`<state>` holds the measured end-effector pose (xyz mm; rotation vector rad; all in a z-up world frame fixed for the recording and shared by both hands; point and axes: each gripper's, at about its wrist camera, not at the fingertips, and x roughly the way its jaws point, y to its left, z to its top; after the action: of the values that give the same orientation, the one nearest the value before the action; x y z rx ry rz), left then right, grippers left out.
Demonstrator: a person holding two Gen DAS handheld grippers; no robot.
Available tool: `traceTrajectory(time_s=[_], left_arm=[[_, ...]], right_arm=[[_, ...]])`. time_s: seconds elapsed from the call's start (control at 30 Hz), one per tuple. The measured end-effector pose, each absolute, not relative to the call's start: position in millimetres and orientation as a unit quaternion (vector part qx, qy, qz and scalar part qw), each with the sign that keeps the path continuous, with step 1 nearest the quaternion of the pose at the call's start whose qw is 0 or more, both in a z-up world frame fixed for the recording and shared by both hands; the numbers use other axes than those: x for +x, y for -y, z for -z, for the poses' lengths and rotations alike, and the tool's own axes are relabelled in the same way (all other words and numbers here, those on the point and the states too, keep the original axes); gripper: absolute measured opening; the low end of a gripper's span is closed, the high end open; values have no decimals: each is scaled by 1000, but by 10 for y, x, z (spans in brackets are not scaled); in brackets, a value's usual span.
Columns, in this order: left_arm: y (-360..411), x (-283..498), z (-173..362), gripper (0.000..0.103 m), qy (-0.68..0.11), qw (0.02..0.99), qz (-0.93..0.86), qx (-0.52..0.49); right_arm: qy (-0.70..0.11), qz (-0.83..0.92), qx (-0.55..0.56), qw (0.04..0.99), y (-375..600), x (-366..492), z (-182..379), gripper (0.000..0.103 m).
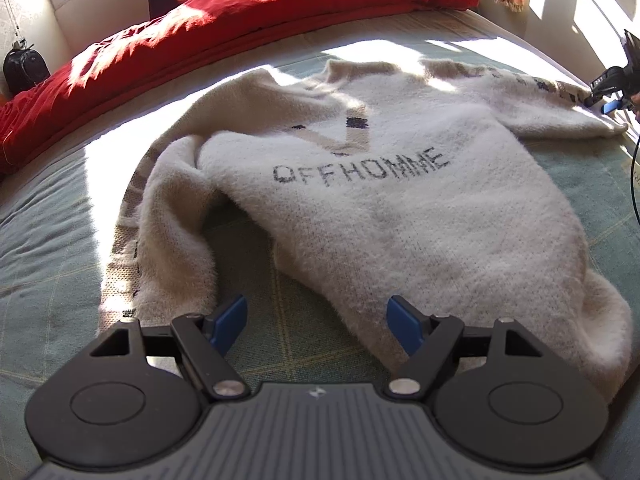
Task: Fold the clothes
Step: 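Grasp a sweater sleeve with the right gripper and pull it outward, then lay the sleeve flat and open the right gripper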
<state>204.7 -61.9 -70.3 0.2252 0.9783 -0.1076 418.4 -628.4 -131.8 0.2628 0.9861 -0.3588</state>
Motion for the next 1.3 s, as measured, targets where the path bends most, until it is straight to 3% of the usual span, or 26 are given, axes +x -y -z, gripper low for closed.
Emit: traceTrajectory(time_s=[0.17, 0.4, 0.57, 0.63, 0.73, 1.0, 1.3], left_arm=[[604, 2047, 692, 78, -468, 875, 53, 110], [620, 2071, 712, 78, -465, 878, 55, 100], [622, 2071, 729, 78, -468, 876, 61, 102], [595, 2091, 733, 78, -472, 874, 61, 96], [573, 2122, 741, 80, -473, 874, 65, 95], [588, 2110, 719, 80, -465, 878, 67, 94], [558, 1959, 606, 80, -458, 883, 64, 78]], right_arm=[[-468, 192, 135, 852, 6358, 4211, 1232, 49], [-472, 3, 136, 871, 5445, 4351, 966, 54], [-504, 20, 80, 860, 4773, 4763, 1296, 55], [-489, 54, 74, 868, 4714, 4861, 1452, 60], [-461, 76, 100, 878, 4773, 4947, 1481, 66], [-441, 34, 186, 878, 5138, 4543, 1178, 67], [-468, 69, 239, 848, 5652, 3725, 1307, 65]])
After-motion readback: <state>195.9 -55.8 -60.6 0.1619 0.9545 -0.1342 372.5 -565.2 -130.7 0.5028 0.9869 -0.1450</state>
